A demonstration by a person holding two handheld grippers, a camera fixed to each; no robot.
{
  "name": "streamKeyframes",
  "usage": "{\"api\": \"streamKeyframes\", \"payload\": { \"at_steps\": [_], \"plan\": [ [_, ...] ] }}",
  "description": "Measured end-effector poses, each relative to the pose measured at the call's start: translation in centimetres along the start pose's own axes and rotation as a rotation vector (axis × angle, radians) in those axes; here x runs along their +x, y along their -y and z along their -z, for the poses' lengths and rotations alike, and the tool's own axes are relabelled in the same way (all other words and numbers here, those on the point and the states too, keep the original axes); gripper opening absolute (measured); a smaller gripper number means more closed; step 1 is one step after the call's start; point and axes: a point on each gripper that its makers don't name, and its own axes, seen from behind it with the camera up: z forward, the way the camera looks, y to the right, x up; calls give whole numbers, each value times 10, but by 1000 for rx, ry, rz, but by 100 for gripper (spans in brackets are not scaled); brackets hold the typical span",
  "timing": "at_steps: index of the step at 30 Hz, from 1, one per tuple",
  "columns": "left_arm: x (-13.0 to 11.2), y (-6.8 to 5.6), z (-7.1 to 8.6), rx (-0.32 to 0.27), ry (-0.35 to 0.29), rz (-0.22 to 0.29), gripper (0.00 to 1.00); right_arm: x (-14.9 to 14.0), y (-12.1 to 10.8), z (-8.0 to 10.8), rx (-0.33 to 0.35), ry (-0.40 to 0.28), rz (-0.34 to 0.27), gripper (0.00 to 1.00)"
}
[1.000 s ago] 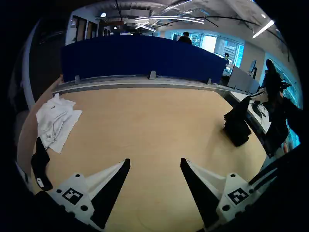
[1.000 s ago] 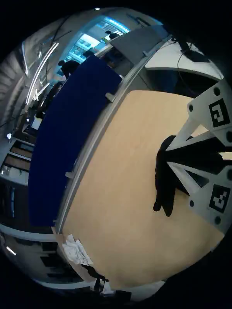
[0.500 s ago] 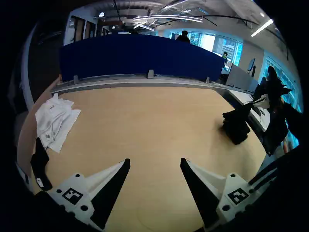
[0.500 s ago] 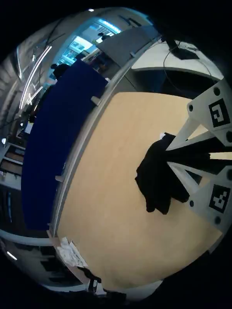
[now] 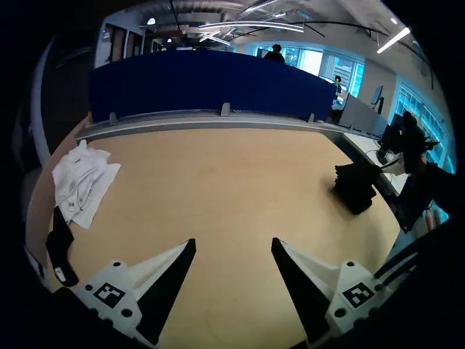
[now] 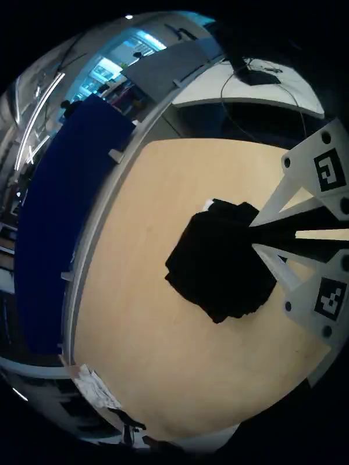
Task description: Fold towel
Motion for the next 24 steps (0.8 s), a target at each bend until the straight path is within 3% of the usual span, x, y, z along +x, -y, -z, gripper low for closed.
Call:
{"api": "streamKeyframes", "payload": {
  "at_steps": [12, 24],
  "plan": [
    [-2, 0, -1, 9, 7, -7, 97, -58, 5, -19, 0, 87, -77, 5],
    [0, -4, -2, 14, 14, -16, 97, -82, 17, -37, 19, 115, -166, 5]
  ]
}}
